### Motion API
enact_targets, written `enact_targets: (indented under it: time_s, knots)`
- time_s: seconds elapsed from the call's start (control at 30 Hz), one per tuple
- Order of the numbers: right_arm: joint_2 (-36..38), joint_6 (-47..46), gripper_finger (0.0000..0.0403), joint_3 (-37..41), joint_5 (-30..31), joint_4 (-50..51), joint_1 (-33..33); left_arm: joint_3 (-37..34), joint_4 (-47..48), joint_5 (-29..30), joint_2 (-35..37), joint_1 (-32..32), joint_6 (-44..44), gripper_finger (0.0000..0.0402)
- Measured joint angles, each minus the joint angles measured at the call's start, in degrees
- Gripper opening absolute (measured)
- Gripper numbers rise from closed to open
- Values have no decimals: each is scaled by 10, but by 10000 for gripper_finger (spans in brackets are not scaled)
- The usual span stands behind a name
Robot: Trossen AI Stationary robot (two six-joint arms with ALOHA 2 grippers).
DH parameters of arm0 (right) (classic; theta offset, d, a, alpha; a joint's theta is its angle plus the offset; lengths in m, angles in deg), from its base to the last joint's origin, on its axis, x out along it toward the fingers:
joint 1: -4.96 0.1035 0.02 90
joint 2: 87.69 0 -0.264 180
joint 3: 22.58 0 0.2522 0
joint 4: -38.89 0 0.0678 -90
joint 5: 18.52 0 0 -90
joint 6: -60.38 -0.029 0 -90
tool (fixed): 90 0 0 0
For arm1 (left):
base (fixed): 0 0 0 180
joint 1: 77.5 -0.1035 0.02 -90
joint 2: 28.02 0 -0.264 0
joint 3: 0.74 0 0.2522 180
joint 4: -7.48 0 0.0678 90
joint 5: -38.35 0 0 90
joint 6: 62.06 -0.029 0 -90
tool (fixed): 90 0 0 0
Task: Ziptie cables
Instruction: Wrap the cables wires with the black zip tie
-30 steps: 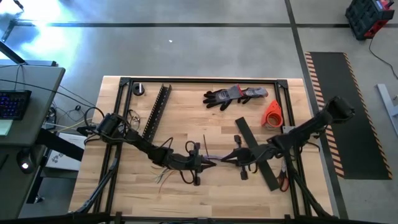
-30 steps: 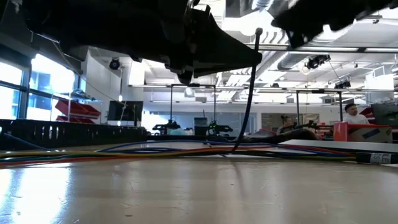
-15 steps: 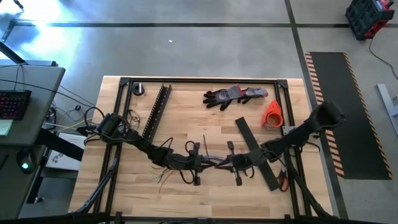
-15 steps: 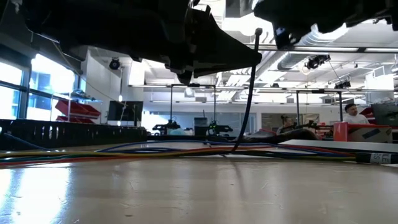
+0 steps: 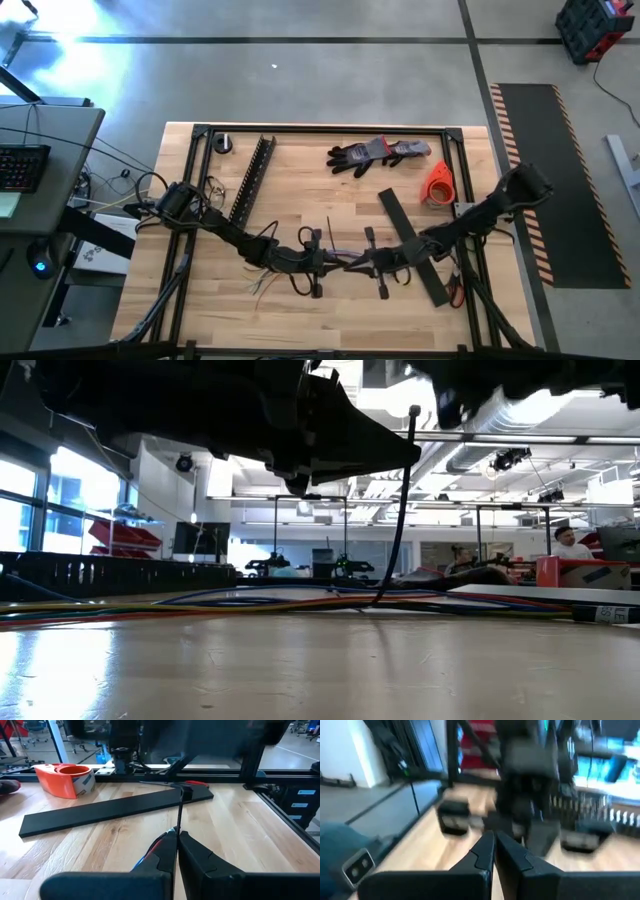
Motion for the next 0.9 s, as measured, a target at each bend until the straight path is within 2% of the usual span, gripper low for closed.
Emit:
enact_targets:
  time_s: [0.1,0.37,0.67,0.9]
  knots:
    - [10,7,0,0,8,-11,2,0,0,0,0,0,0,0]
    - [-15,-54,0,0,4,60,-17,0,0,0,0,0,0,0]
    - [9,1,0,0,5,19,-14,0,1,-1,0,0,0,0]
    - [13,-17,0,0,25,93,-14,0,2,-1,0,1,0,0]
